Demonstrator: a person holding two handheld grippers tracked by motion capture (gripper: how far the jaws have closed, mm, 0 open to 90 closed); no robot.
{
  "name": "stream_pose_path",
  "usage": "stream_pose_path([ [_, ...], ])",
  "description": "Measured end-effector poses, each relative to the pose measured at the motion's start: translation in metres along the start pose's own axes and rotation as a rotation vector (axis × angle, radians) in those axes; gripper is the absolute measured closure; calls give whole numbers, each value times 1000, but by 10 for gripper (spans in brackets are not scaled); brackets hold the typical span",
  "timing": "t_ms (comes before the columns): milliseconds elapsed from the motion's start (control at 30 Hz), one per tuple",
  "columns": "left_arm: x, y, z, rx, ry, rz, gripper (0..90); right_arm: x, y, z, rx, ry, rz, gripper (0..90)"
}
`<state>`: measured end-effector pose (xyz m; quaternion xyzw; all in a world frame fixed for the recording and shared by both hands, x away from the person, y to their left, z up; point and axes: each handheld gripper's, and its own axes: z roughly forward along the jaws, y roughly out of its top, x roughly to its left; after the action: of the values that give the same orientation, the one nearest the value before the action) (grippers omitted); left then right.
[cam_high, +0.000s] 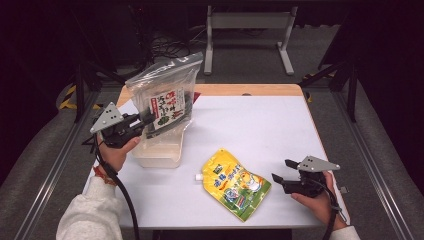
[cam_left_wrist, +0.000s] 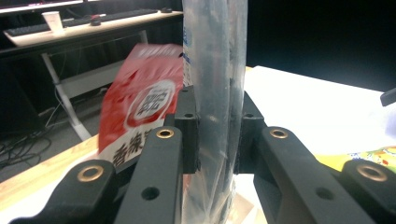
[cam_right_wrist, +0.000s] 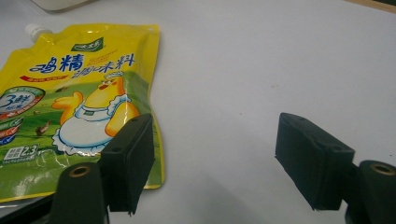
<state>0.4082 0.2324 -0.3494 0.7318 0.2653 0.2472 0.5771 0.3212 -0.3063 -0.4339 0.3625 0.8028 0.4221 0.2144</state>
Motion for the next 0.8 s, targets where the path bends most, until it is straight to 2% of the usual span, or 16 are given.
stream_pose_path([
  [133,5,-7,-2,16,15,0,770,1,0,2,5,3,2,280],
  [233,7,-11,-2,42,46,29,769,1,-1,5,15,5,-3,271],
  [400,9,-16,1,40,33,23,769,2,0,6,19,4,-8,259],
  [600,15,-23,1,48,15,-6,769,3,0,6,22,2,-13,264],
  [667,17,-28,2,65,15,-20,769,3,0,6,21,1,-9,264],
  [800,16,-29,3,71,9,-7,769,4,1,6,20,0,-14,261],
])
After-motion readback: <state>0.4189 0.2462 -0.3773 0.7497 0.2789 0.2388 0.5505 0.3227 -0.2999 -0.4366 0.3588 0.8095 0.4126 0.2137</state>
